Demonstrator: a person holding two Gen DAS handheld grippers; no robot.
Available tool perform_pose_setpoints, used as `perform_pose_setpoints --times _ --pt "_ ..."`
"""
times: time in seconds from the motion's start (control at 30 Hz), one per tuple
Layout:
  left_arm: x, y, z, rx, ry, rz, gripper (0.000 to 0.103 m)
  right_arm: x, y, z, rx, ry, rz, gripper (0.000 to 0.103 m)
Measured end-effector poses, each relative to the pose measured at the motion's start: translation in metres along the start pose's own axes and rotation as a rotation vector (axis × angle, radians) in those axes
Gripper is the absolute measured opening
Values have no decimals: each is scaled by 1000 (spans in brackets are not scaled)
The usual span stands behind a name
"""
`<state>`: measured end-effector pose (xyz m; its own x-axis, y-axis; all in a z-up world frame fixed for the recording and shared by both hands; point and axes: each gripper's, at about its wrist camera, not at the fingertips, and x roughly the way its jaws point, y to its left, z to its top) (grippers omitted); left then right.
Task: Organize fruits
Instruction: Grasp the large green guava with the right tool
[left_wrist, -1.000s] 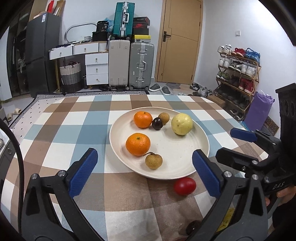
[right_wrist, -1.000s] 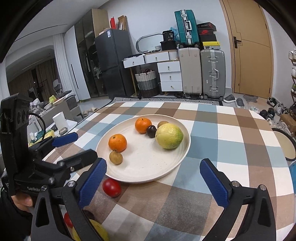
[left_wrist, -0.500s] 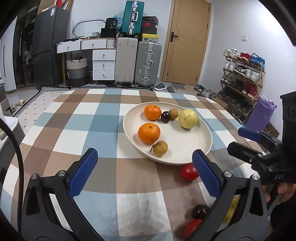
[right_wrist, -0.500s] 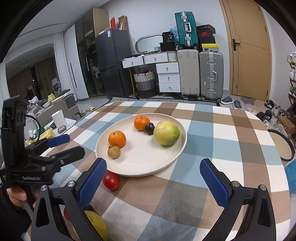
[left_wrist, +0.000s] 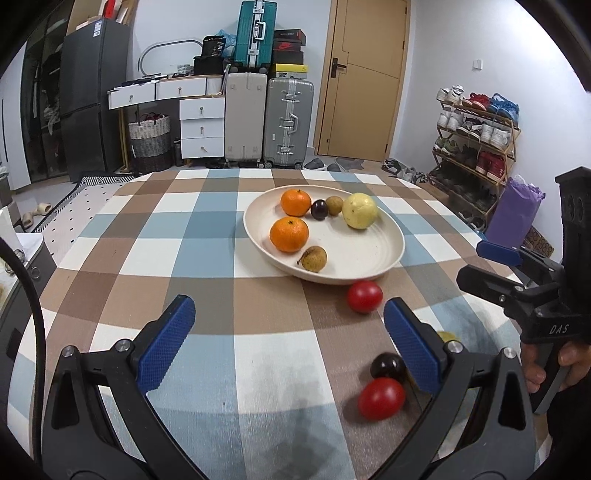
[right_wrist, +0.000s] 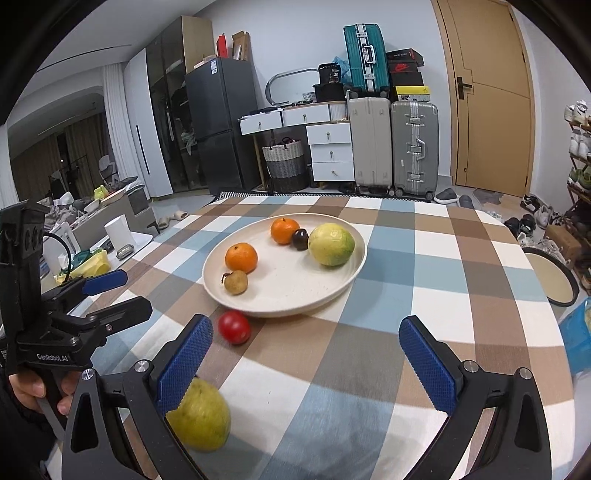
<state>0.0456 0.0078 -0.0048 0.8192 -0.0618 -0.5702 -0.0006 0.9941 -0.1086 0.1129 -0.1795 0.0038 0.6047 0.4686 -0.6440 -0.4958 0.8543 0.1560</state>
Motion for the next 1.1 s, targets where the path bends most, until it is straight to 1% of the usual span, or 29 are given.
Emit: perform_pose_setpoints --times 0.07,0.17,0.23,0.3,0.37,0.43,0.6,0.73,0.83,1.0,1.07,1.1 --pt "-5 -2 -4 9 2 2 102 -3 1 -3 1 11 -5 103" --pt "-9 -3 -8 17 11 -17 102 -6 5 -9 -8 35 -18 103" --pt "-11 -5 -11 49 28 -33 102 -11 8 -13 -14 46 -30 103" --pt "-11 -5 -13 57 38 -26 102 -15 11 -16 -6 63 -10 103" --pt "-12 -6 -15 57 51 -34 102 -16 15 -17 -13 92 8 103" --pt "-13 -6 -18 60 65 -30 102 -18 21 -21 -34 109 8 103" --pt "-17 -11 -19 74 69 -62 102 -14 33 -31 -61 175 22 103" --pt "-15 -16 -22 102 85 -59 102 -5 36 -32 -39 224 55 103" --pt "-16 -16 -22 97 77 -66 102 -2 40 -34 -64 240 45 103" --pt "-15 -10 -22 64 92 -79 102 1 45 -38 -81 255 66 102" --pt "-14 -8 -22 55 91 -70 102 3 47 -39 -81 262 78 101" --pt "-15 -7 -22 50 89 -72 102 4 48 -39 -84 266 79 99"
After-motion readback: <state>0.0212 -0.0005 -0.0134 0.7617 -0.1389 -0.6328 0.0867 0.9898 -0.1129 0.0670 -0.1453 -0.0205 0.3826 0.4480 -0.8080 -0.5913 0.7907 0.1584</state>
